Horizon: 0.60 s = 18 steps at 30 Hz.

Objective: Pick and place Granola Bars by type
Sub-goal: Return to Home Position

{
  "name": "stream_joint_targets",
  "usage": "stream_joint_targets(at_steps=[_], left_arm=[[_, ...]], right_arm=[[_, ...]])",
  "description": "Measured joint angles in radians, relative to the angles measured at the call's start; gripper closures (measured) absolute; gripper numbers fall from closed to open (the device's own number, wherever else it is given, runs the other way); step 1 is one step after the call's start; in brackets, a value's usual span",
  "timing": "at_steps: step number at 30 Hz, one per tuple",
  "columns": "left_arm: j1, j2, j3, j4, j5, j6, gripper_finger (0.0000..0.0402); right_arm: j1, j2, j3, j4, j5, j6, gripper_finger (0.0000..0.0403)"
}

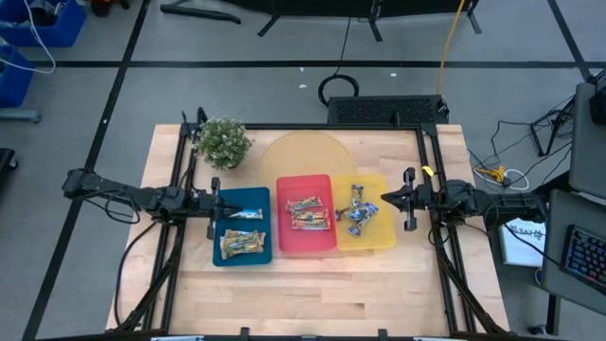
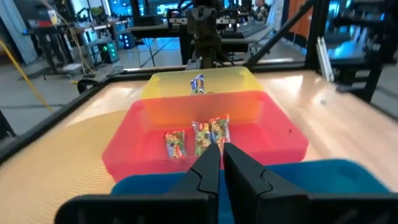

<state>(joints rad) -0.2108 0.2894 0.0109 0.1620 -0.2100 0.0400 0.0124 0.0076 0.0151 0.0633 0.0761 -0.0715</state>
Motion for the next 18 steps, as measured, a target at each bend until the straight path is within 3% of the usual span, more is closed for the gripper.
stream_joint_targets(at_steps=[5,18], left_arm=[[0.000,0.000,0.000,0.023,0.000,-0.085,0.0372],[0.000,0.000,0.000,0.023,0.000,-0.089,0.0369]], right_arm=[[0.000,0.000,0.000,-0.005,0.000,0.007,0.0403],[0.000,0.000,0.000,-0.005,0.000,0.007,0.0403]])
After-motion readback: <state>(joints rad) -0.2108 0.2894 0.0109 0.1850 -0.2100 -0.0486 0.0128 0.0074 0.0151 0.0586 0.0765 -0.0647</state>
